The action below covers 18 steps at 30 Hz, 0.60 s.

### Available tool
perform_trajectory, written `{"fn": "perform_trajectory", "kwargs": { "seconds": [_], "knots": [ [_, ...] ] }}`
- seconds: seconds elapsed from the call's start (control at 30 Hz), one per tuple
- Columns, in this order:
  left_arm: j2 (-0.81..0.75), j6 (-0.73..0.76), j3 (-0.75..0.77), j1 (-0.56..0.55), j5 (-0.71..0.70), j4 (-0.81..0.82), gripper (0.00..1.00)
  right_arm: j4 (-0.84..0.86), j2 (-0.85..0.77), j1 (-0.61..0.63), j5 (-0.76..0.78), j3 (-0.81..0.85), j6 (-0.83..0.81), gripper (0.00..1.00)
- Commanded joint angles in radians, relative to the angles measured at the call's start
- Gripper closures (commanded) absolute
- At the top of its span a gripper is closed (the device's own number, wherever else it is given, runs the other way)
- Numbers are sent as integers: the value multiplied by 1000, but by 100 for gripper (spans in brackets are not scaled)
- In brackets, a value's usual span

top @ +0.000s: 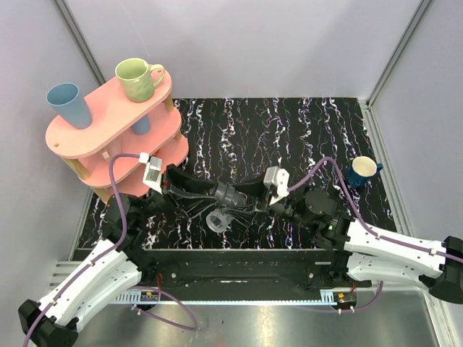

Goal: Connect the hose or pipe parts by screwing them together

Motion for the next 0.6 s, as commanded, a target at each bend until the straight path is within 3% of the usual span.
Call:
{"fn": "perform_trajectory", "kwargs": {
  "seconds": [0.0,0.17,0.2,0.23,0.27,0.33,0.57],
  "knots": [
    [44,131,-35,-23,153,141,100,135,7,-28,-81,21,261,100],
    [17,157,-61,-23,108,135,99,137,-18,-50,-92,7,270,100],
    [-2,166,-55,-23,78,74,85,120,-32,-52,-89,7,237,100],
    [-11,180,-29,-25,59,28,41,77,-39,-52,-66,9,217,100],
    [-19,179,-7,-23,33,-29,28,48,-45,-52,-57,19,192,100],
    [-37,182,77,-23,-64,-244,16,-43,-62,-52,-34,33,102,100],
    [39,-30,321,-23,-203,-692,14,-193,-89,-50,3,49,-328,100]
  ]
}}
